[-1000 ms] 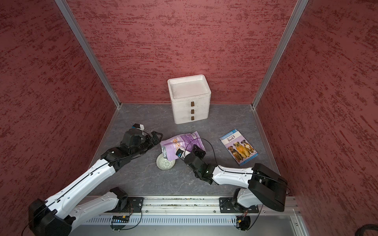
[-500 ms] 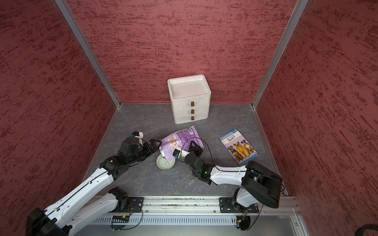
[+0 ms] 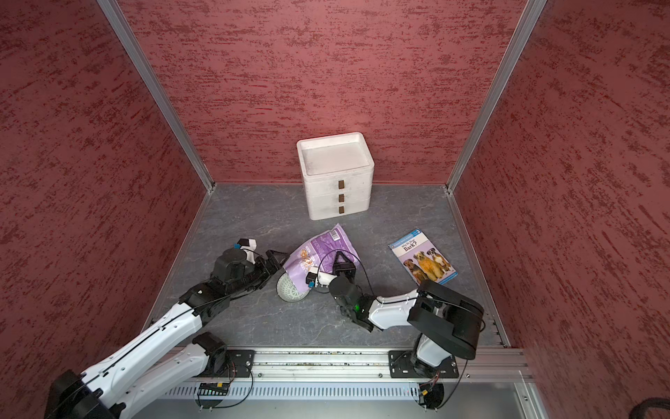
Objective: Pour the oats into the breakfast bowl
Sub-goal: Pour the oats into the bowl.
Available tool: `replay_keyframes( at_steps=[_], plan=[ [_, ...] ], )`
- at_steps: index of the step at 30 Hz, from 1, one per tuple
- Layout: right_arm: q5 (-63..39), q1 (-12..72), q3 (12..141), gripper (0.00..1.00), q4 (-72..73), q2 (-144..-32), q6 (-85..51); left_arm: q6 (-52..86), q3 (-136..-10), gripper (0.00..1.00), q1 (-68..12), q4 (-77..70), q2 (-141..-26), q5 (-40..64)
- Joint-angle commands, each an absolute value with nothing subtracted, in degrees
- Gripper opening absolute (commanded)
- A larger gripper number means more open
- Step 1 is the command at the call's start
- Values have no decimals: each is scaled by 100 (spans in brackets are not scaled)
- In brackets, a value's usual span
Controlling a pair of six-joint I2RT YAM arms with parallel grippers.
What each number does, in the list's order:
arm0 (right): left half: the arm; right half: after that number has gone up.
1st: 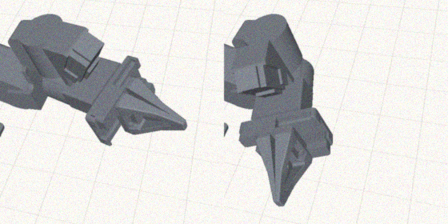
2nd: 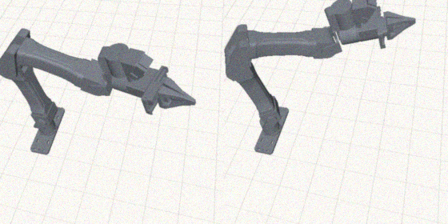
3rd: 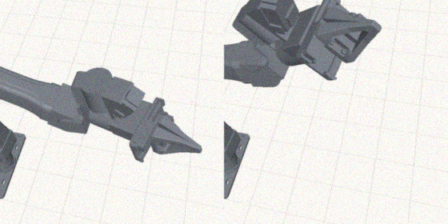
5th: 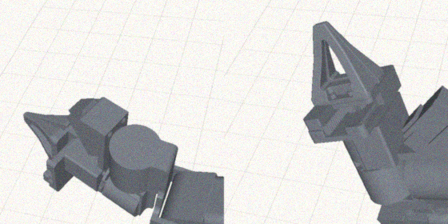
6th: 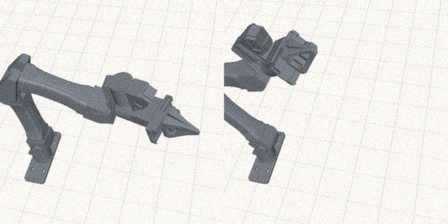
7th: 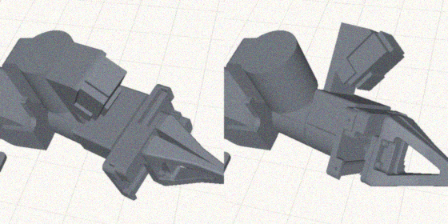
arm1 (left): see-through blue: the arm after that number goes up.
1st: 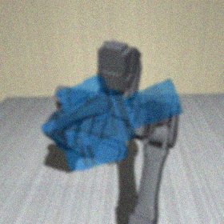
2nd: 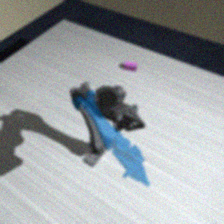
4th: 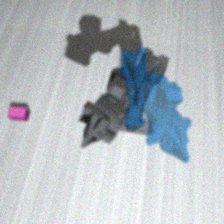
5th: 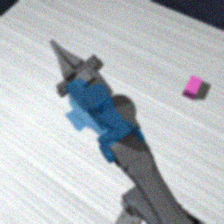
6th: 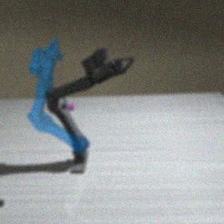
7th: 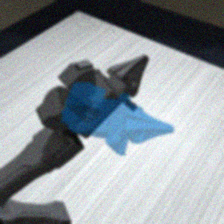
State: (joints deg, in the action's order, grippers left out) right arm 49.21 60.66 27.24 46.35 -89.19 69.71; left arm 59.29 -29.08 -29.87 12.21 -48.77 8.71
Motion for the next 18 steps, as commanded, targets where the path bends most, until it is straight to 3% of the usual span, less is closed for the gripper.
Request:
replay_keyframes(
  at_steps=[1,9,18],
  plan=[
    [5185,6106,2807,0,5983,-8720,7122,6046,-2822,89,-3081,948,-4995,891],
    [5101,6117,2726,0,6326,-8720,7676,6107,-2841,79,-3185,875,-5183,866],
    [5020,6126,2617,0,6645,-8689,8084,6174,-2839,74,-3241,831,-5294,836]
  ],
)
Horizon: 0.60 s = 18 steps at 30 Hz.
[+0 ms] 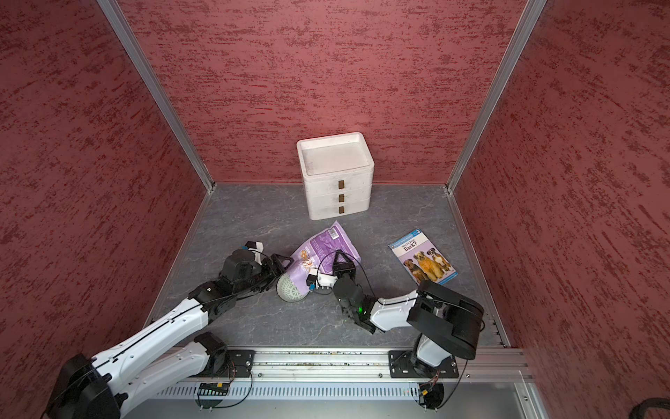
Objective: Pour the oats into the breakfast bowl
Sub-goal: Pour the oats into the bowl.
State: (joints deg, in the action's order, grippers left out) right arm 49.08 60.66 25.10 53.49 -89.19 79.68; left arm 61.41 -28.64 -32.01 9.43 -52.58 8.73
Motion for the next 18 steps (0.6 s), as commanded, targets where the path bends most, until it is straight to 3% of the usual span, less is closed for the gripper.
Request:
replay_keyframes(
  at_steps=[1,18],
  plan=[
    [5007,6134,2609,0,6651,-8677,8117,6176,-2839,73,-3251,822,-5306,837],
    [4808,6231,2564,0,7446,-8965,8968,6248,-2844,70,-3357,767,-5523,783]
  ],
)
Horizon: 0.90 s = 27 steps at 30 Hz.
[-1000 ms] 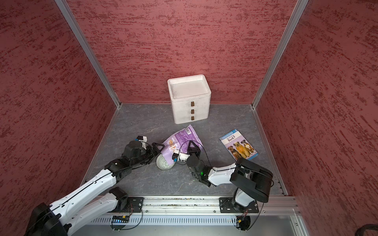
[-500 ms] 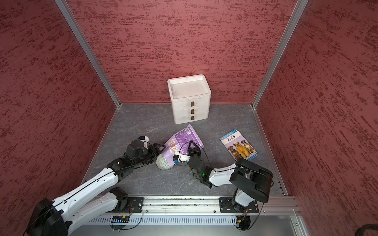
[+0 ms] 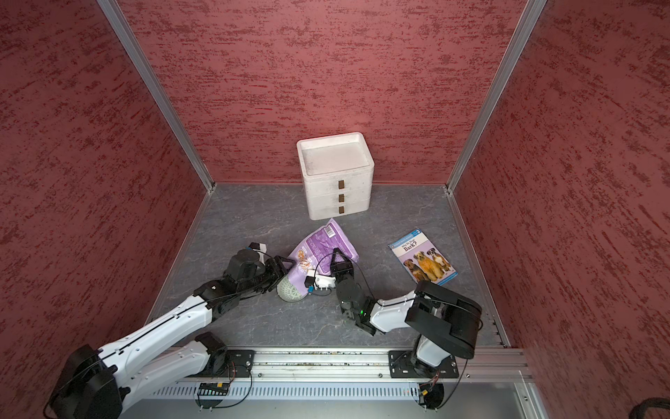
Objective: Pour the oats into the breakfast bowl
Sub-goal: Pour the oats into the bowl.
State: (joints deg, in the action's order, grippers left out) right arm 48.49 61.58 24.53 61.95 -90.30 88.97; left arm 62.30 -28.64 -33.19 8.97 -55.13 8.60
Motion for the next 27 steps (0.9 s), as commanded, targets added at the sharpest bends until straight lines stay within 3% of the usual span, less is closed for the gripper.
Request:
replay_keyframes(
  at_steps=[1,27],
  plan=[
    [4808,6231,2554,0,7446,-8970,8980,6257,-2841,70,-3362,765,-5520,780],
    [4661,6249,2576,0,8043,-9176,9764,6244,-2891,68,-3404,1011,-5370,662]
  ],
)
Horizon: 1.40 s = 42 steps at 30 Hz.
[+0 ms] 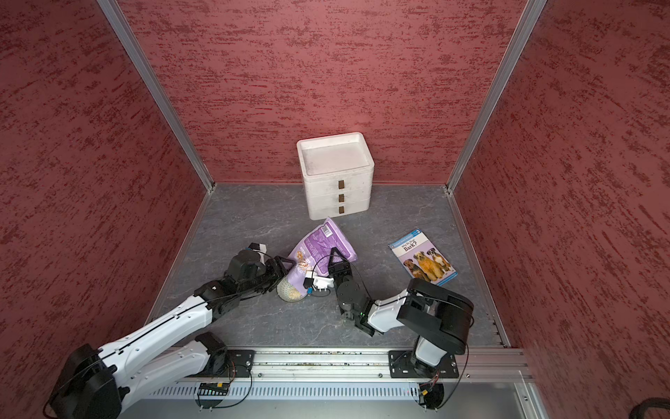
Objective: Pour the oats into the breakfast bowl
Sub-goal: Pour the oats into the bowl.
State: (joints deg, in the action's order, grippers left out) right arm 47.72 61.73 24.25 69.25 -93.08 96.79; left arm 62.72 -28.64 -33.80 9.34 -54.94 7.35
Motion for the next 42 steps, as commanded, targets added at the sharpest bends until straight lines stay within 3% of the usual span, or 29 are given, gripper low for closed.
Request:
replay_keyframes(
  at_steps=[1,42],
  plan=[
    [4651,6249,2582,0,8047,-9176,9800,6241,-2911,68,-3402,1055,-5333,627],
    [4485,6267,2802,0,8041,-8965,10407,6315,-2882,68,-3384,1064,-5167,595]
  ],
)
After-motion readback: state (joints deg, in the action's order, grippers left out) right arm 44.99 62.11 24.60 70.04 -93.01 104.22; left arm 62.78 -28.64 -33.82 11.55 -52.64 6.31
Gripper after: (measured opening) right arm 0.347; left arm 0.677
